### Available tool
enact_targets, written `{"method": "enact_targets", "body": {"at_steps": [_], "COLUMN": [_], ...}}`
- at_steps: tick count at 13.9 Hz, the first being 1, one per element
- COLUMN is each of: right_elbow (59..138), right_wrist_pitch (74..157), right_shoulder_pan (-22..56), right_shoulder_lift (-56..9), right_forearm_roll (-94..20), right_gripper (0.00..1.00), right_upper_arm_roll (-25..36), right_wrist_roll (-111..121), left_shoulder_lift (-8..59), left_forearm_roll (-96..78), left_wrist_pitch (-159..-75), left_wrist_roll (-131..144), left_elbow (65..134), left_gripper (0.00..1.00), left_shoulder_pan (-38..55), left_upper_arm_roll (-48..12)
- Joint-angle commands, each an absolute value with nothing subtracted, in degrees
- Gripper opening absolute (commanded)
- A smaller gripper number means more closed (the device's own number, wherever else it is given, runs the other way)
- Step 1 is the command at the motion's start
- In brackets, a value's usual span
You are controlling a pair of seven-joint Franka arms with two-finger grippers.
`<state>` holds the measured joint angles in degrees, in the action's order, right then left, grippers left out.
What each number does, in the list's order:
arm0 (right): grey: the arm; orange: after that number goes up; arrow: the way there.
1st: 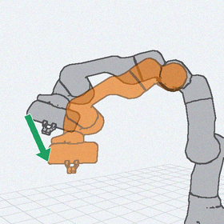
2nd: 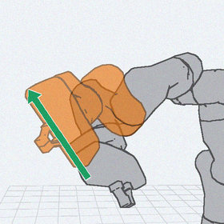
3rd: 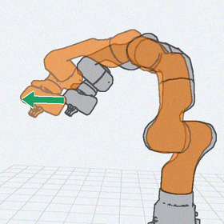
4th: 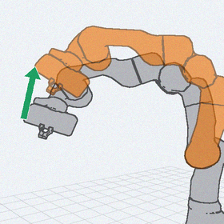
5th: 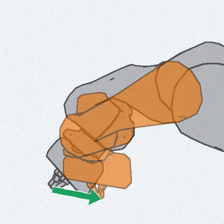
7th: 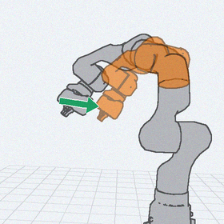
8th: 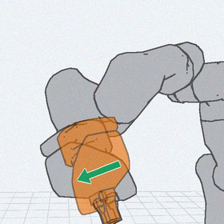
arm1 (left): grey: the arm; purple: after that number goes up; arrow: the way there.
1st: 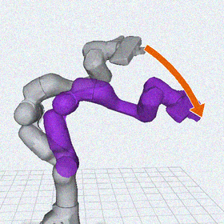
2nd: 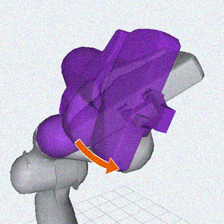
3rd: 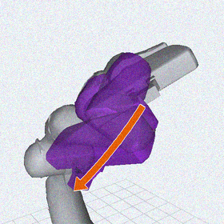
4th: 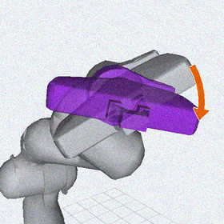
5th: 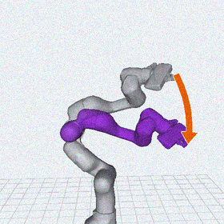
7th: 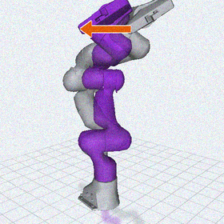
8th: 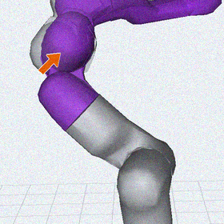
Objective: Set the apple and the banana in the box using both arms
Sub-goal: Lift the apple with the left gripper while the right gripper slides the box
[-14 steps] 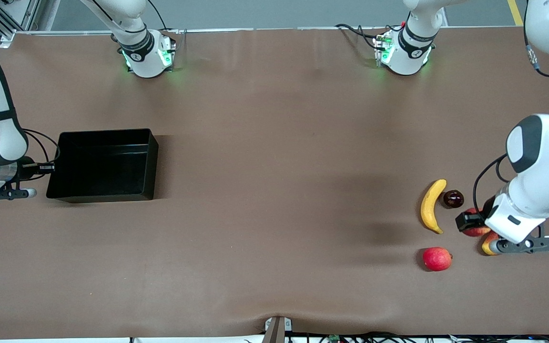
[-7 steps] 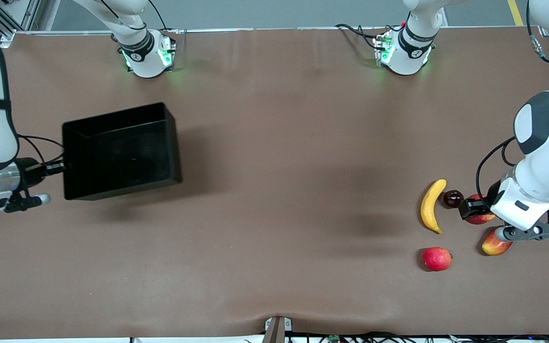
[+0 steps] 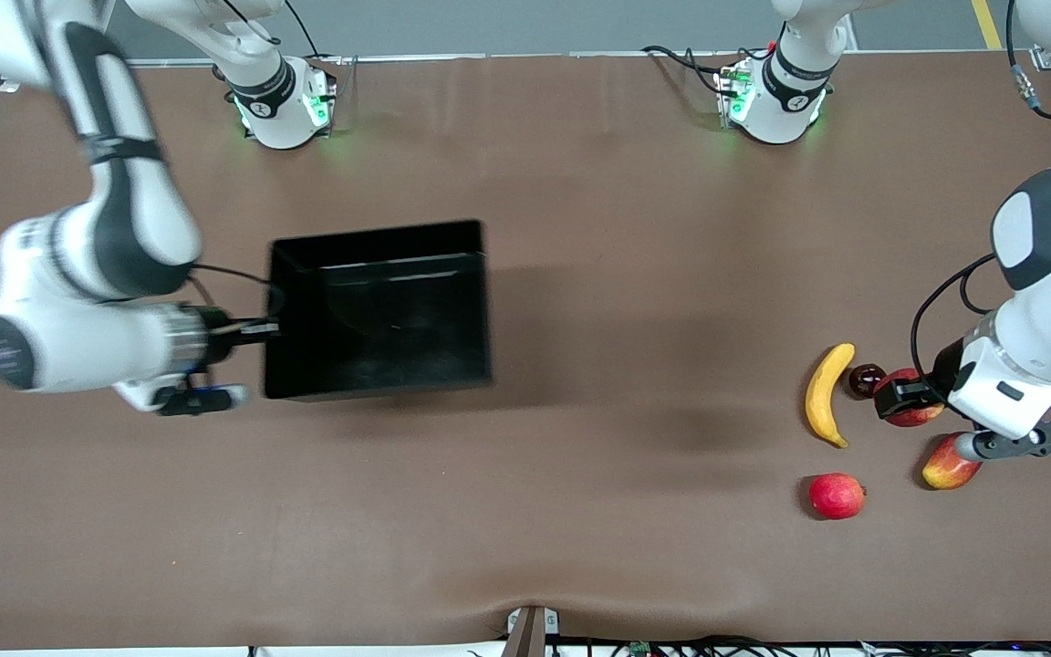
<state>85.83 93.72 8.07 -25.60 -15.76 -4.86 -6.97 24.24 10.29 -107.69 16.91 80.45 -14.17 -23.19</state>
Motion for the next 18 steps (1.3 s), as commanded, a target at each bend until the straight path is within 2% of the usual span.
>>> {"method": "enact_targets", "body": {"at_steps": [1, 4, 6, 9, 12, 13, 14, 15, 18], "right_elbow": [85.25, 85.25, 85.25, 85.25, 85.34, 85.69, 86.39, 86.48, 85.78], "right_wrist_pitch": [97.97, 107.99, 113.35, 120.83, 123.04, 122.79, 122.61, 122.26, 122.17], "right_shoulder_pan": [14.47, 20.98, 25.38, 30.05, 32.08, 31.47, 31.12, 30.24, 28.22], "right_shoulder_lift": [-26.01, -29.26, -32.24, -36.46, -38.32, -38.32, -38.23, -38.06, -37.01], "right_forearm_roll": [-17.67, -19.15, -19.77, -19.34, -18.9, -18.81, -18.81, -18.81, -18.9], "right_gripper": [0.0, 0.0, 0.0, 0.0, 0.0, 0.05, 0.66, 1.0, 1.0], "right_upper_arm_roll": [-4.22, -4.22, -4.22, -4.13, -3.87, -3.78, -3.69, -3.52, -3.43], "right_wrist_roll": [-15.17, -22.13, -27.04, -32.08, -32.08, -32.08, -32.08, -31.47, -31.46], "left_shoulder_lift": [21.71, 21.18, 21.09, 19.78, 15.31, 13.12, 11.79, 11.69, 15.28], "left_forearm_roll": [9.84, 10.02, 9.93, 10.11, 9.5, 9.32, 9.14, 9.14, 9.31], "left_wrist_pitch": [-106.17, -104.24, -103.97, -104.06, -107.82, -110.45, -112.65, -113.81, -119.07], "left_wrist_roll": [17.49, 17.14, 18.01, 17.67, 19.59, 21.08, 23.01, 25.29, 35.91], "left_elbow": [81.82, 82.09, 82.0, 85.06, 94.71, 98.84, 102.01, 103.35, 105.03], "left_gripper": [0.0, 0.0, 0.0, 0.0, 0.0, 0.0, 0.0, 0.0, 0.0], "left_shoulder_pan": [-14.42, -14.06, -14.15, -14.24, -14.33, -14.24, -14.24, -14.24, -11.62], "left_upper_arm_roll": [-23.64, -24.43, -27.32, -29.7, -32.42, -33.3, -34.62, -36.37, -40.07]}}
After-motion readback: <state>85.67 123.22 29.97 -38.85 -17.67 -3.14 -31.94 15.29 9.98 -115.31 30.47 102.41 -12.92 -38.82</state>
